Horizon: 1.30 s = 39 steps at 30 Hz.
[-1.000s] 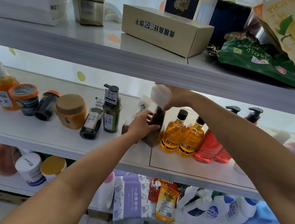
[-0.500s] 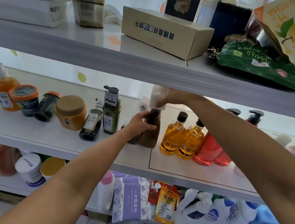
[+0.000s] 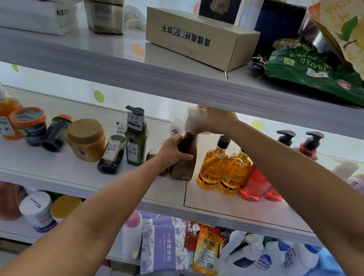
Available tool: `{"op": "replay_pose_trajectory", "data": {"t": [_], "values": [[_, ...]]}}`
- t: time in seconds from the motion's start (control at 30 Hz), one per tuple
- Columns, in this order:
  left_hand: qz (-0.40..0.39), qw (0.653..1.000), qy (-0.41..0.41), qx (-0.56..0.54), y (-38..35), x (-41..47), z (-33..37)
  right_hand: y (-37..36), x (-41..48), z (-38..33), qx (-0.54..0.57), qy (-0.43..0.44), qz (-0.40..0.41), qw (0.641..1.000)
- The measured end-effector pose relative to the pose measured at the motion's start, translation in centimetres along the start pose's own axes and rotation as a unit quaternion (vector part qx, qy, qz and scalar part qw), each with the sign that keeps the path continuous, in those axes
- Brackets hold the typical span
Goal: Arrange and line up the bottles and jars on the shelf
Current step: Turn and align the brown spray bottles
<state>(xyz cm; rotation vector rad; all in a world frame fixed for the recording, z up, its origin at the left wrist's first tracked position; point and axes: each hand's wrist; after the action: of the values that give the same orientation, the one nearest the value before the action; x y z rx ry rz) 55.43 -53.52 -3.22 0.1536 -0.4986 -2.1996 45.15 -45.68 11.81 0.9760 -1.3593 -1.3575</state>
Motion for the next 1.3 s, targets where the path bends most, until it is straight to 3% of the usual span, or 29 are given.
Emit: {"op": "replay_pose_trajectory", "data": {"t": [0.17, 0.3, 0.5, 0.67, 0.83, 1.03, 1.3], "values": [[0.007, 1.0, -0.014, 0.013, 0.1, 0.0, -0.4, 0.0, 0.5, -0.9, -0.057, -0.001, -0.006, 0.998], [-0.003, 0.999, -0.025, 0.035, 0.0, 0.0, -0.3, -0.1, 1.2, -1.6, -0.01, -0.038, -0.02, 0.999], [-0.065, 0.998, 0.004, 0.007, 0.7, -0.1, -1.1, 1.2, 1.7, -1.4, 0.11, 0.051, -0.132, 0.984], [-0.089, 0.996, 0.0, -0.001, 0.9, -0.4, -1.0, 0.0, 1.9, -1.4, 0.066, -0.009, -0.07, 0.995], [-0.143, 0.989, -0.013, 0.04, 1.3, -0.4, -1.1, 0.2, 1.9, -1.3, 0.065, 0.028, -0.062, 0.996], [-0.106, 0.989, -0.05, 0.085, 1.1, -0.4, -1.0, -0.5, 1.9, -0.7, 0.084, -0.034, -0.081, 0.993], [-0.063, 0.998, -0.026, 0.005, 1.7, -0.1, -1.8, -0.4, 1.7, -1.1, 0.147, 0.022, -0.093, 0.985]]}}
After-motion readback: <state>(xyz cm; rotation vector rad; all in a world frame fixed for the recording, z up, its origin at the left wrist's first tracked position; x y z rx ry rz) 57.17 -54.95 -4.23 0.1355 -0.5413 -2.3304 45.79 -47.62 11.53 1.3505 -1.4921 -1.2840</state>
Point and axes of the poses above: each hand's wrist, its own x-axis towards the middle knuckle, its own y-axis out of the back of the hand, z = x × y, and after that the axes turned 4 degrees about -x, right-handed
